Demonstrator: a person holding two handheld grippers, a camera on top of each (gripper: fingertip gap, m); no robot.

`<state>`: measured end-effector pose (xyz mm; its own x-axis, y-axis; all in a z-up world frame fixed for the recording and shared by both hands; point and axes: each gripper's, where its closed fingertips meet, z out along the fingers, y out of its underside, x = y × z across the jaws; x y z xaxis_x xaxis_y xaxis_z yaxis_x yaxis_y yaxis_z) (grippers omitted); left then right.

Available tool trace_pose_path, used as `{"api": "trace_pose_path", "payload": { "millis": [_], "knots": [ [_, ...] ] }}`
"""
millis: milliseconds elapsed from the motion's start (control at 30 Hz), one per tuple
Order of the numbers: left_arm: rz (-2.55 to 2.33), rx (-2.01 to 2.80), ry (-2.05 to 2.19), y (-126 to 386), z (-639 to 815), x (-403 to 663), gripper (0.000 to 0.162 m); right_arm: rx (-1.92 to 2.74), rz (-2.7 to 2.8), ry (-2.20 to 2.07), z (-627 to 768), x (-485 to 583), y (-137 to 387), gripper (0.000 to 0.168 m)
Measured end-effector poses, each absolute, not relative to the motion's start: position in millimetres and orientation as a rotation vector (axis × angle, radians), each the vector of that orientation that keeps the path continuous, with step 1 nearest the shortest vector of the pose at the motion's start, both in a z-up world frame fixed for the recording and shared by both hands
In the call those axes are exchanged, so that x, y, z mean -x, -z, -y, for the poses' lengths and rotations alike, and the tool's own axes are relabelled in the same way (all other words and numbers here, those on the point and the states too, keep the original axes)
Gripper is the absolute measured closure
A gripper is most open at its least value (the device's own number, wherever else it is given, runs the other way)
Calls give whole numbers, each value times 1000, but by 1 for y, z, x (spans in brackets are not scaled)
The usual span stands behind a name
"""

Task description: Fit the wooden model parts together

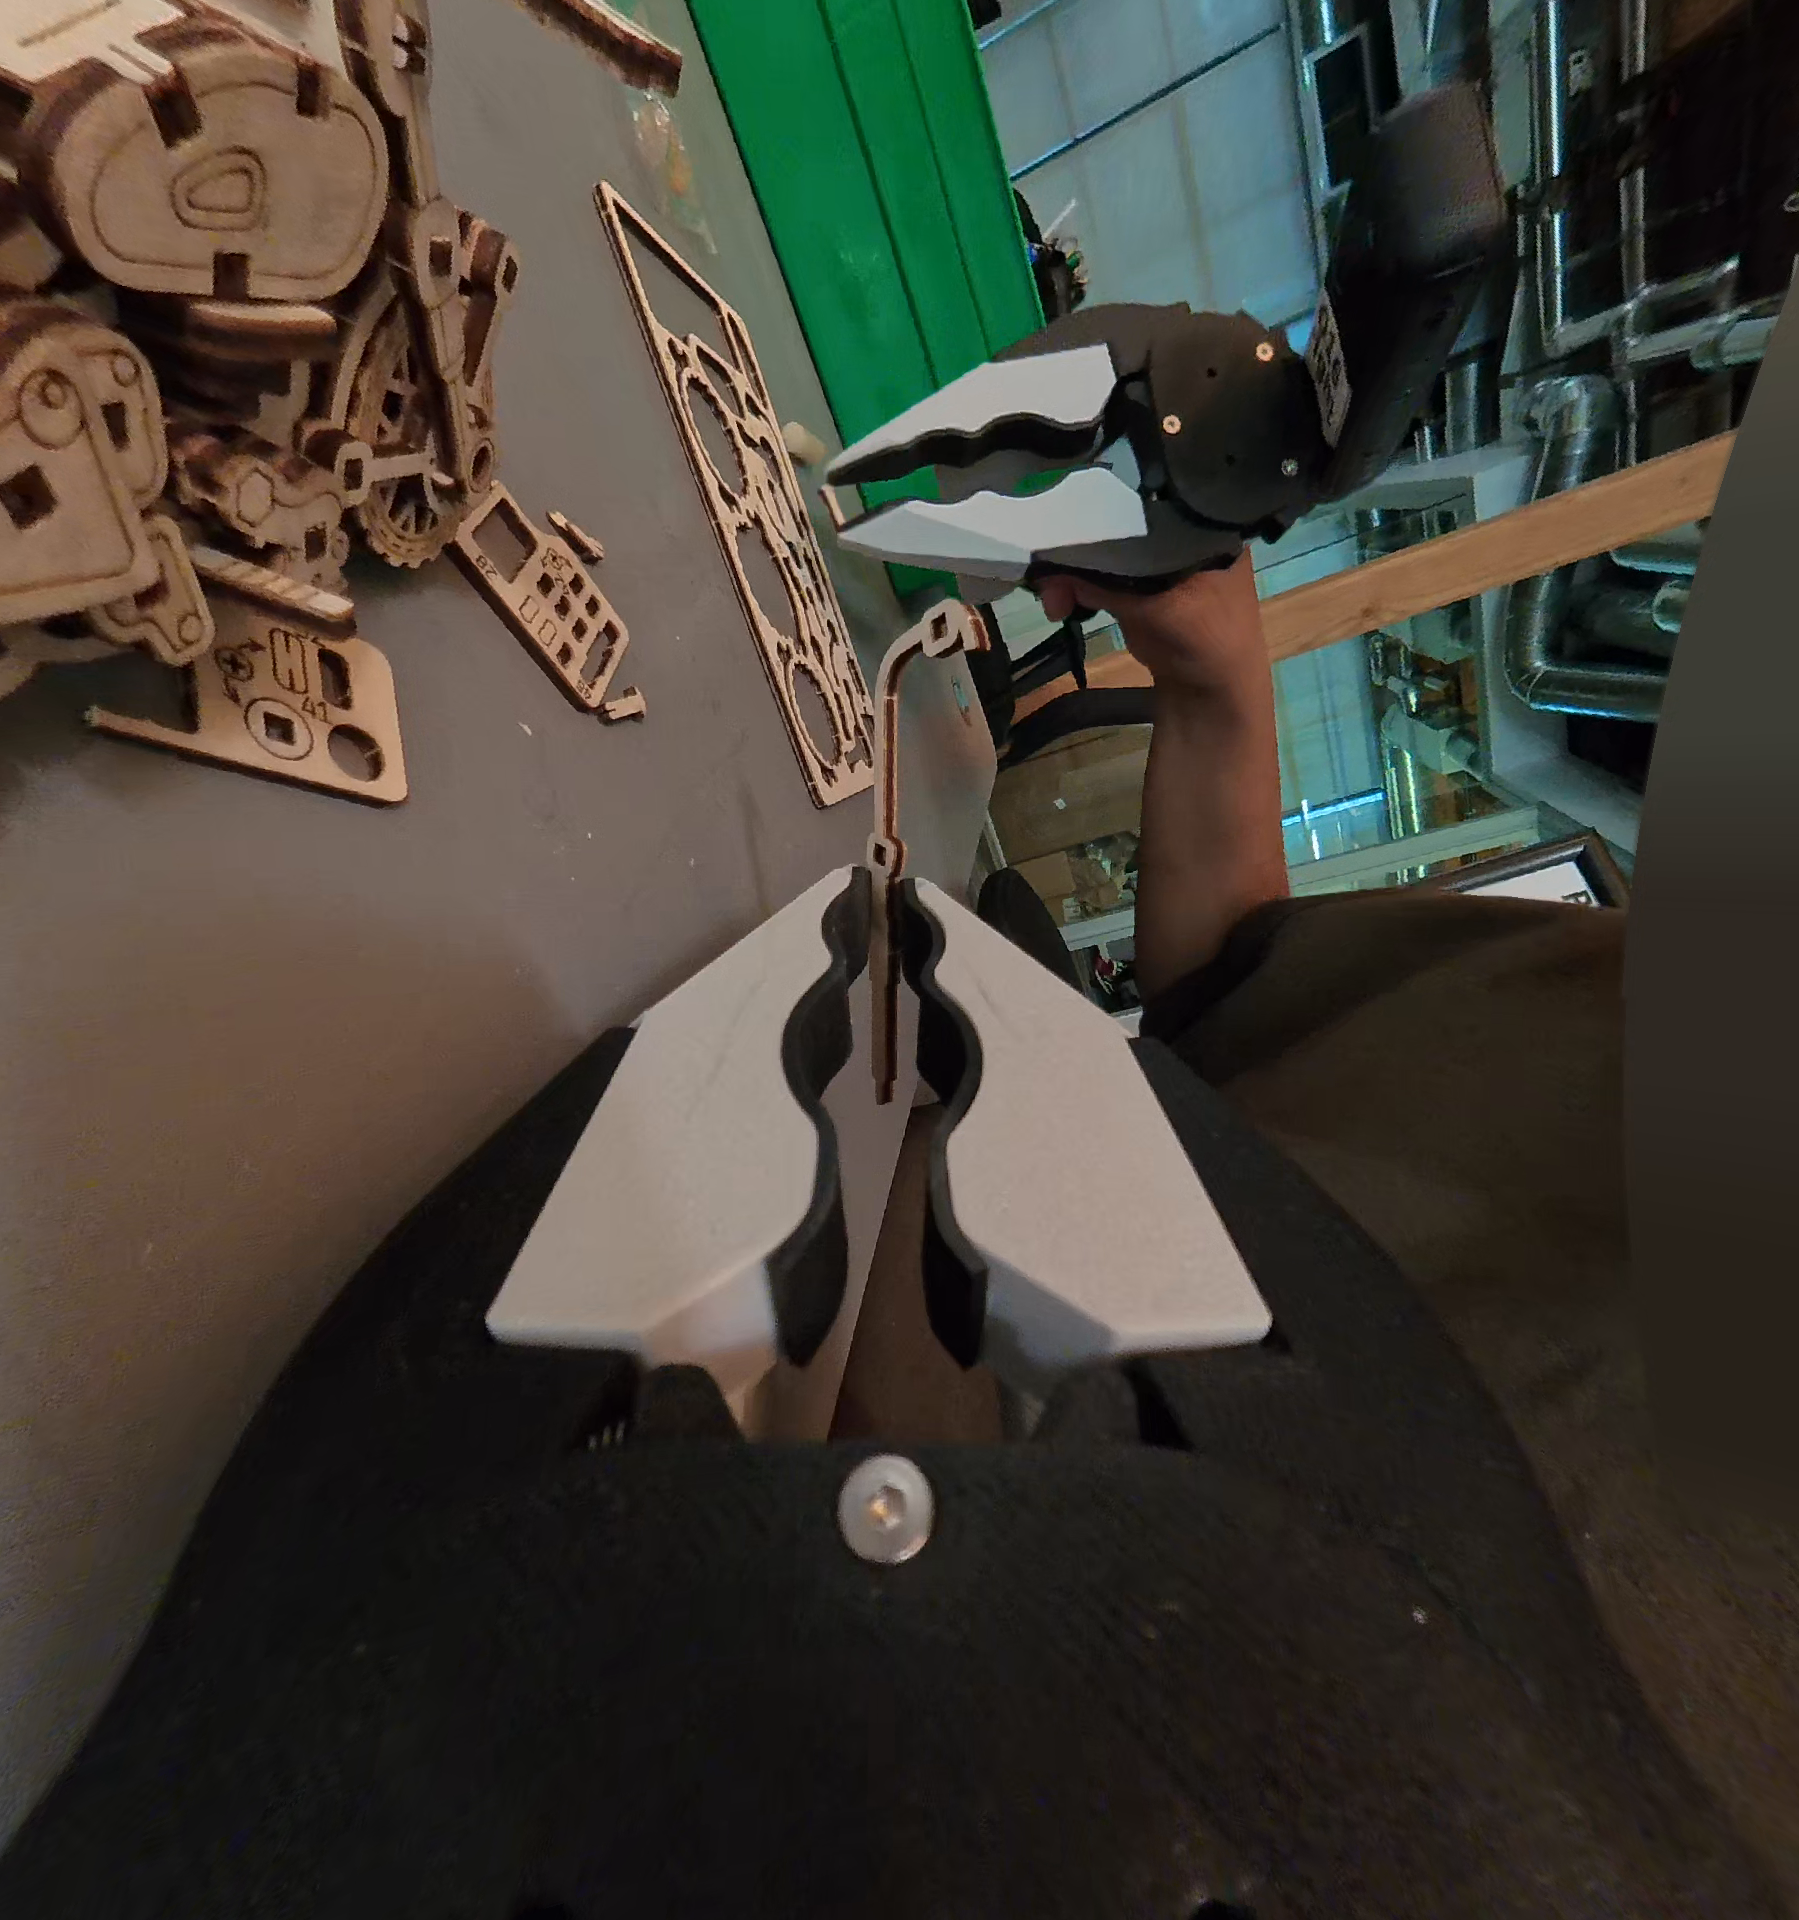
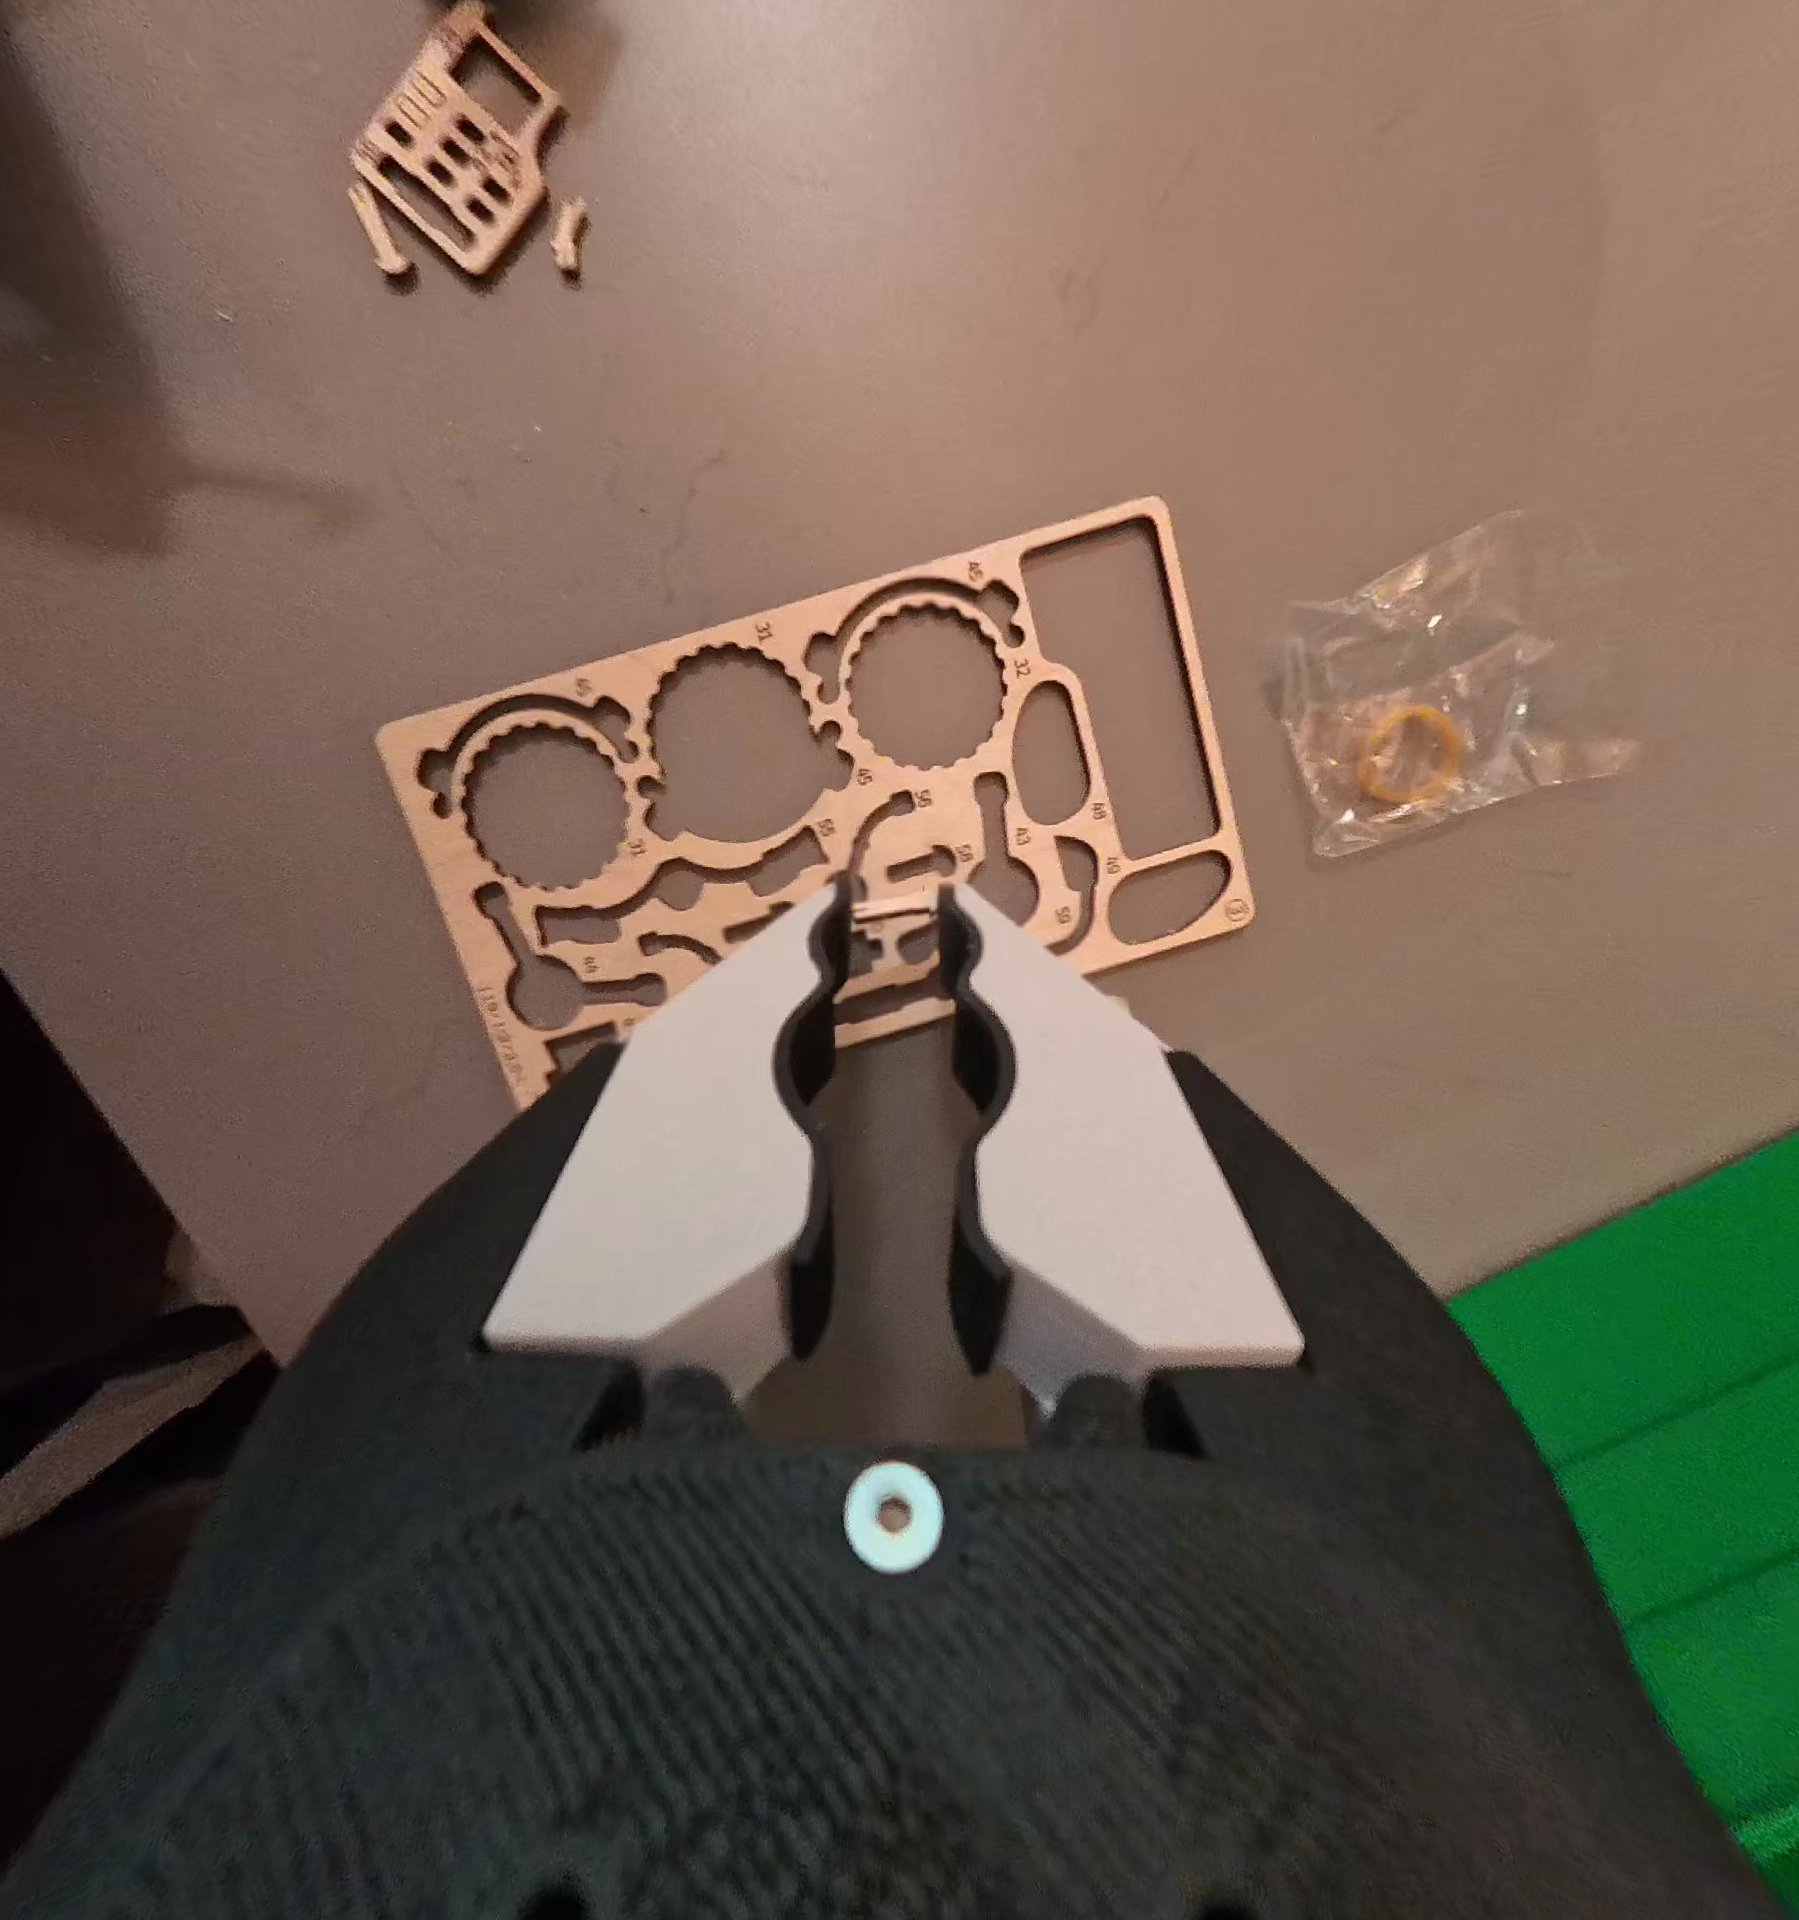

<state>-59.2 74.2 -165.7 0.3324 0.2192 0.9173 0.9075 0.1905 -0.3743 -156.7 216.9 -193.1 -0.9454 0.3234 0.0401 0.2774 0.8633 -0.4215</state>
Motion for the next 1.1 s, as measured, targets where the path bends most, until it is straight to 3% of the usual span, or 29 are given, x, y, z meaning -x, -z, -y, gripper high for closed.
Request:
{"api": "trace_pose_path", "payload": {
  "millis": [1100],
  "knots": [
    [1161, 1331, 666, 167, -75, 59, 159, 372, 2931, -835, -213, 128, 207, 153]
  ]
}}
